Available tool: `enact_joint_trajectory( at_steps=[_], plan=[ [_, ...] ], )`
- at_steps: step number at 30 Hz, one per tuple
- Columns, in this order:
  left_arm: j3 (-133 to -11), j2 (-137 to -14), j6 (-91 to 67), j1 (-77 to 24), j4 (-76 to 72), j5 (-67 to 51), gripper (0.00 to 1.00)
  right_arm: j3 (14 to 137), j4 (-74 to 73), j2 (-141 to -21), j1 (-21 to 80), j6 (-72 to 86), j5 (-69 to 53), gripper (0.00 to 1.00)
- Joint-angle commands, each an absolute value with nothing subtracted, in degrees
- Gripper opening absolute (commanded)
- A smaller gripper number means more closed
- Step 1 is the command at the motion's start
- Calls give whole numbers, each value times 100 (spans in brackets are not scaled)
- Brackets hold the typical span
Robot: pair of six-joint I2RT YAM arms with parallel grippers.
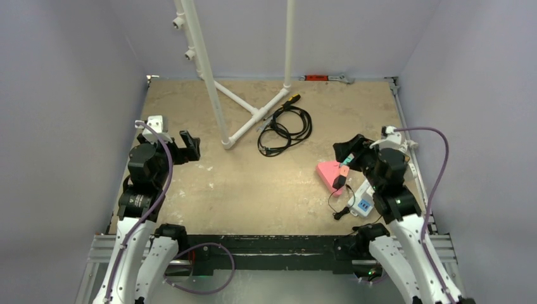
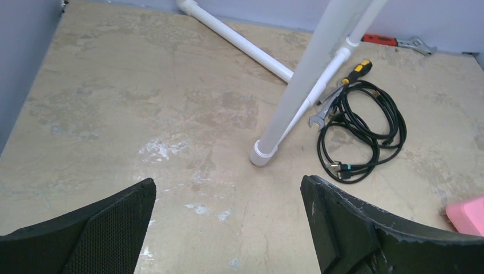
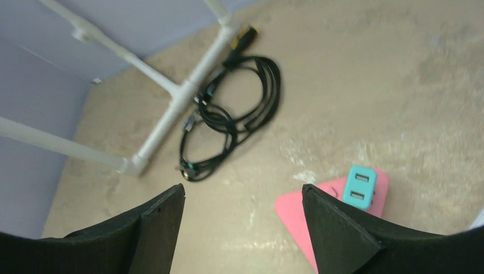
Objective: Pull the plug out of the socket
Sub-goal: Move the socket to the center of the board.
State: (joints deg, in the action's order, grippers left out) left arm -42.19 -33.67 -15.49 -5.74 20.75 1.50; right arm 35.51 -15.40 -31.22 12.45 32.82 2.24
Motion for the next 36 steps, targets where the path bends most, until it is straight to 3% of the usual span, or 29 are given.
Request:
enact_joint_trajectory(
  at_steps=[1,6,22,36],
  plan=[
    [-4138,-3362,-1573,-545,1971,-302,99,3425,-1823,-3633,1253,3563,171,77],
    [-4130,-3427,-1590,-545,1951,-428,98,3128,-1886,-3331,1273,3829,768,78],
    [-4150,-3760,-1601,-545,1979,-578,98,3070,-1891,-4923,2299,4584,2089,80],
    [-4131,-3740,-1604,-548,2026,-520,98,3213,-2059,-5000,2402,4943,2975,84]
  ],
)
